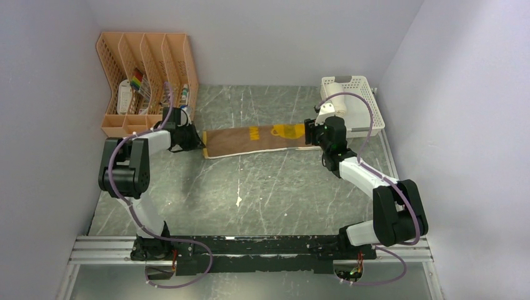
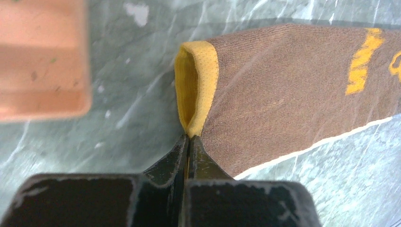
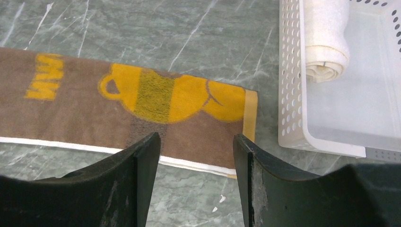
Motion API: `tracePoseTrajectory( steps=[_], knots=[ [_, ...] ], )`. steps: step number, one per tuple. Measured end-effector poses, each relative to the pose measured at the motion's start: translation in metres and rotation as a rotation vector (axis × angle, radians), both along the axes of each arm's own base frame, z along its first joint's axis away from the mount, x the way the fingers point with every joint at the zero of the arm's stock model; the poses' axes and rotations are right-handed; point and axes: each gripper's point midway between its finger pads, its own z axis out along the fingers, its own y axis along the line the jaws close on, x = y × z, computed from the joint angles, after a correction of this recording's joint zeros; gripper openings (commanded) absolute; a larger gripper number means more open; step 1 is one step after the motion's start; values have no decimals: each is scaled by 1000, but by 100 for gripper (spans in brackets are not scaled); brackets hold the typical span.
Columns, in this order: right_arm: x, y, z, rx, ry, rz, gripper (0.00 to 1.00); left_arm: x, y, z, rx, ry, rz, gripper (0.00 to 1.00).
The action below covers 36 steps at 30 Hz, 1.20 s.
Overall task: Roll the towels
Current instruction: Fold the towel at the center of the board.
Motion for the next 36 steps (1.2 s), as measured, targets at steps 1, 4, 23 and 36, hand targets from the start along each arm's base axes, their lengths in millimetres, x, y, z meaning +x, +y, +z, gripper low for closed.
tracePoseTrajectory(
  steps=[1,4,23,36],
  knots=[
    [0,0,-1,0,3,0,58,-5,4,2,5,8,8,7],
    [-1,1,-1,0,6,5,58,-16,19,17,25,15,38,7],
    [-1,42,16,8,0,104,58,-81,103,96,271,33,326,7],
    [-9,50,10,-12,42,120,58,-104,108,111,286,175,393,7]
  ],
)
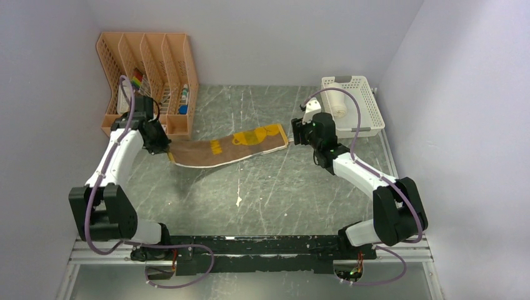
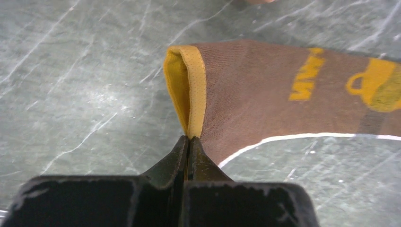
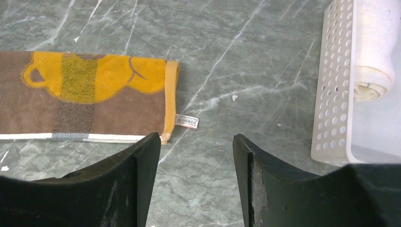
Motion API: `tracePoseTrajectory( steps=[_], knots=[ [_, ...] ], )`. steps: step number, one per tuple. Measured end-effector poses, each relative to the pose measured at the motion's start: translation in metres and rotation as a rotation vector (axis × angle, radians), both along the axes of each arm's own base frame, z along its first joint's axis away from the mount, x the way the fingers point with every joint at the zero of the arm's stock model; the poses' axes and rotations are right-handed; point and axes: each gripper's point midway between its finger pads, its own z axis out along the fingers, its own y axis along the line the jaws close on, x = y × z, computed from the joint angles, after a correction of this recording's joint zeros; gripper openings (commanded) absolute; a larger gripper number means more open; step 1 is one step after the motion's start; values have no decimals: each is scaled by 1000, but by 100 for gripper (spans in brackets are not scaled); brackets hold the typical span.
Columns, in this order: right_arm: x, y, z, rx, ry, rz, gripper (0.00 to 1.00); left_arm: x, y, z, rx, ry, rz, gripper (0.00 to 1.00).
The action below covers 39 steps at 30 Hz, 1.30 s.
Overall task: Roll the towels
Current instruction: Fold the towel at the center of the board.
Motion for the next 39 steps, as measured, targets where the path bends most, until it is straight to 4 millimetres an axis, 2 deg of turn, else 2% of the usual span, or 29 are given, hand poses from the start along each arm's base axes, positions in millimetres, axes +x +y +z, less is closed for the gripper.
tracePoseTrajectory(
  steps=[5,9,16,23,29,36,39],
  knots=[
    [1,-2,1,-2,3,-11,58,27,-14,10,-84,26,0,7],
    [0,-3,0,-1,7,-19,58,41,-38,8,-120,54,-25,7],
    [0,-3,-1,0,14,-24,58,65,-131,11,-157,57,-187,7],
    [-3,-6,-5,-14,38,-32,58,111,-225,-12,-179,64,-329,7],
    [-4,-10,-4,-25,37,-45,58,132,-274,-26,-265,45,-376,7],
    [-4,-10,-3,-28,35,-44,58,178,-319,-21,-375,-55,-406,7],
    [-4,-10,-3,-28,35,-44,58,180,-332,-27,-411,-59,-417,6]
  ],
)
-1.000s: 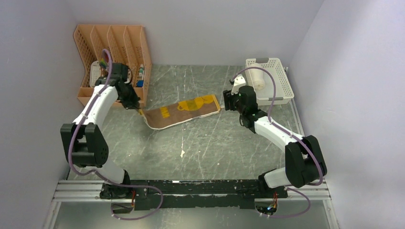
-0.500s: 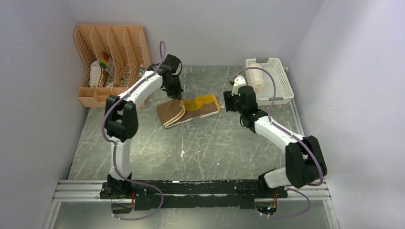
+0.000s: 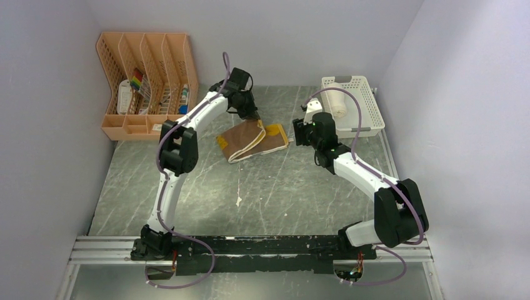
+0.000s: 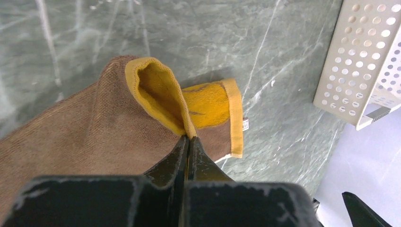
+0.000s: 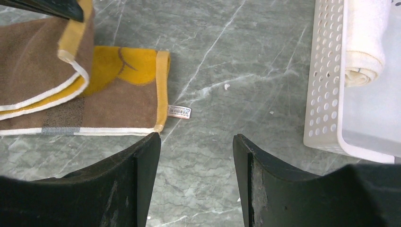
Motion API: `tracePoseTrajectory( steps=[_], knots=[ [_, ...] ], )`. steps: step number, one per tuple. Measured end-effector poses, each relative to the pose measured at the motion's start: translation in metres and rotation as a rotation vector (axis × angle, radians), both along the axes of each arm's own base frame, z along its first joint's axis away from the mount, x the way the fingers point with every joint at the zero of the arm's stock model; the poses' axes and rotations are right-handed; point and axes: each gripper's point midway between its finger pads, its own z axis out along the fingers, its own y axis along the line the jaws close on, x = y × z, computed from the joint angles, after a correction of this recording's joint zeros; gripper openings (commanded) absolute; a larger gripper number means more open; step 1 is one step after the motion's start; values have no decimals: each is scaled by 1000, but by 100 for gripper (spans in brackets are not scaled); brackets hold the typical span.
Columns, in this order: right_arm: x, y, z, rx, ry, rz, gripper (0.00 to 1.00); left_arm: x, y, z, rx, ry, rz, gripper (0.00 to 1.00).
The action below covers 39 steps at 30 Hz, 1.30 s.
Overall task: Roll the towels
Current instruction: Fold the towel at the center of the board.
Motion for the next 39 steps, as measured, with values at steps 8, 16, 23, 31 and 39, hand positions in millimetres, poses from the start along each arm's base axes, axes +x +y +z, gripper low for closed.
tracePoseTrajectory(
  steps=[8,16,23,31,39],
  knots=[
    [0,1,0,1,1,3,58,-8,-45,-24,-48,7,-68,7],
    [0,1,0,1,2,2,58,-21,-76,-18,-92,-16,-122,7],
    [0,1,-1,2,4,3,58,-36,-87,-24,-88,-5,-150,7],
    [-1,1,-6,3,21,4,58,-48,-89,-39,-98,38,-163,24],
    [-4,3,-9,16,22,12,59,-42,-94,-32,-126,10,-161,70]
  ],
)
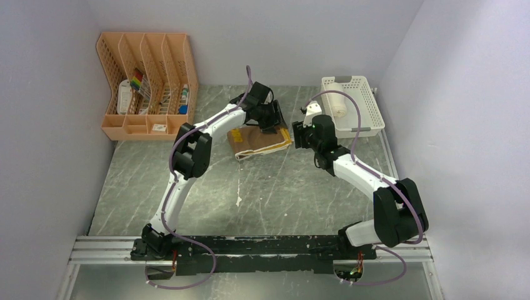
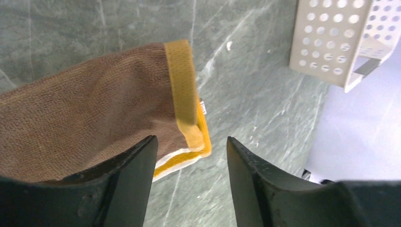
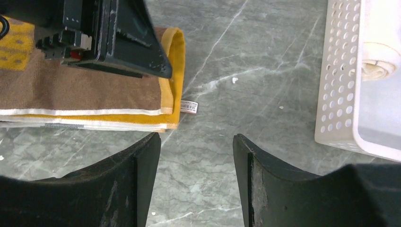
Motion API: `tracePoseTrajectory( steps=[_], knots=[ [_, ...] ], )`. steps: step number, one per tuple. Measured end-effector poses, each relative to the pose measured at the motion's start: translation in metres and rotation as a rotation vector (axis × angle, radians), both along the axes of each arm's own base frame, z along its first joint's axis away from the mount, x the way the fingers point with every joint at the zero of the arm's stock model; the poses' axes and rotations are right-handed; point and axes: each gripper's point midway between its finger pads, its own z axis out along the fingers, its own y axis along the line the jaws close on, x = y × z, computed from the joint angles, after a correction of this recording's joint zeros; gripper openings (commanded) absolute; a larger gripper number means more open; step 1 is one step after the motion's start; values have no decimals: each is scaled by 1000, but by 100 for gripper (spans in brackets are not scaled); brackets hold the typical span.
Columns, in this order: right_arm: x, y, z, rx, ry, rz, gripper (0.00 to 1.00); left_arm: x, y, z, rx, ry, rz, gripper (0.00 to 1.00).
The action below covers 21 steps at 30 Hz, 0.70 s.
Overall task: Roll the towels
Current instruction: Fold the towel at the center of the board.
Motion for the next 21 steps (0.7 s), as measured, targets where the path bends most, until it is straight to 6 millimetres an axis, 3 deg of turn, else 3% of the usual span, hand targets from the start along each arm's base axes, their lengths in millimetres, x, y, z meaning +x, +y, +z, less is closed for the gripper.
tracePoseTrajectory(
  steps=[4,8,11,15,18,21],
  knots=[
    [-3,4,-1,25,-11,19,59,7,4,19,-19,-34,7,74],
    [0,14,8,85,-54,48,56,12,19,57,-49,-96,20,74],
    [5,29,21,152,-98,95,47,14,51,91,-71,-147,63,73],
    [27,61,29,247,-114,181,40,13,115,117,-86,-203,175,63],
    [46,85,23,307,-107,229,39,10,156,104,-83,-215,270,54],
    [62,107,9,357,-76,277,39,-9,166,66,-75,-175,298,53]
  ],
)
